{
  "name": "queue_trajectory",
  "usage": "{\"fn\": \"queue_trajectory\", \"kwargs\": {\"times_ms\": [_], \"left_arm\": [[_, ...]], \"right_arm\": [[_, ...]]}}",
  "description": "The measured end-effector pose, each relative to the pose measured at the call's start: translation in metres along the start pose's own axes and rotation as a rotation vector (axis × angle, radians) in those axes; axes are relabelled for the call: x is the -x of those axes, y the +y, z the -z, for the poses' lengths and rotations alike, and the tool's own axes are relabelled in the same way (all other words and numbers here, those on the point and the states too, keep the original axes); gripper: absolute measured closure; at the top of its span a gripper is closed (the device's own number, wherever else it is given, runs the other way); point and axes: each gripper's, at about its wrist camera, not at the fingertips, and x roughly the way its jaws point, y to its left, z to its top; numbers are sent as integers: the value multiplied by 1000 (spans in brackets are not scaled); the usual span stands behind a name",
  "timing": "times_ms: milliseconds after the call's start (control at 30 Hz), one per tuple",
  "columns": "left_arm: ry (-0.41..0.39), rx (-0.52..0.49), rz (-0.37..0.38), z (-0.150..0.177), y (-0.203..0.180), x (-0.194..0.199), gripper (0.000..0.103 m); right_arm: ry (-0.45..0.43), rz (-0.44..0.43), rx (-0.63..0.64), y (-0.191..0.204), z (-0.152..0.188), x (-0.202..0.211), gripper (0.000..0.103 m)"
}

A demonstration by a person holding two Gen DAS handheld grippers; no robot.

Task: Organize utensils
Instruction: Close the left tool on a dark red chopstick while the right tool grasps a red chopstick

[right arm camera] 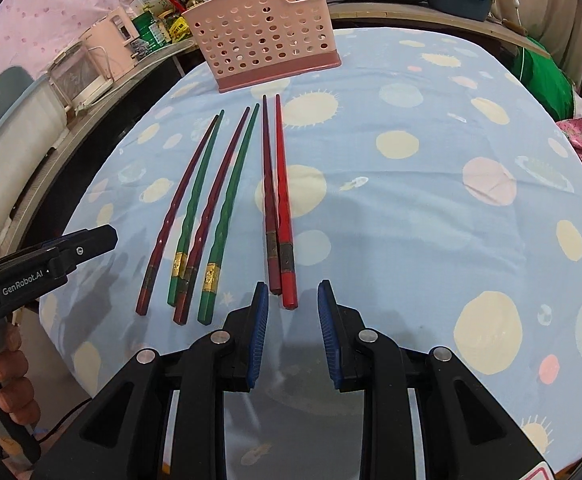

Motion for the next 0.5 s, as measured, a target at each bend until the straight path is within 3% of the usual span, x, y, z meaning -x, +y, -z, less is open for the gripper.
{"fn": "queue_trajectory", "kwargs": {"times_ms": [100, 500], "left_arm": [[4, -15, 5, 3, -5, -1, 55], [49, -49, 25, 12, -16, -11, 55]], "right_arm": [[2, 4, 1, -1, 1, -2, 77], [-8, 27, 6, -5, -2, -5, 83]]}}
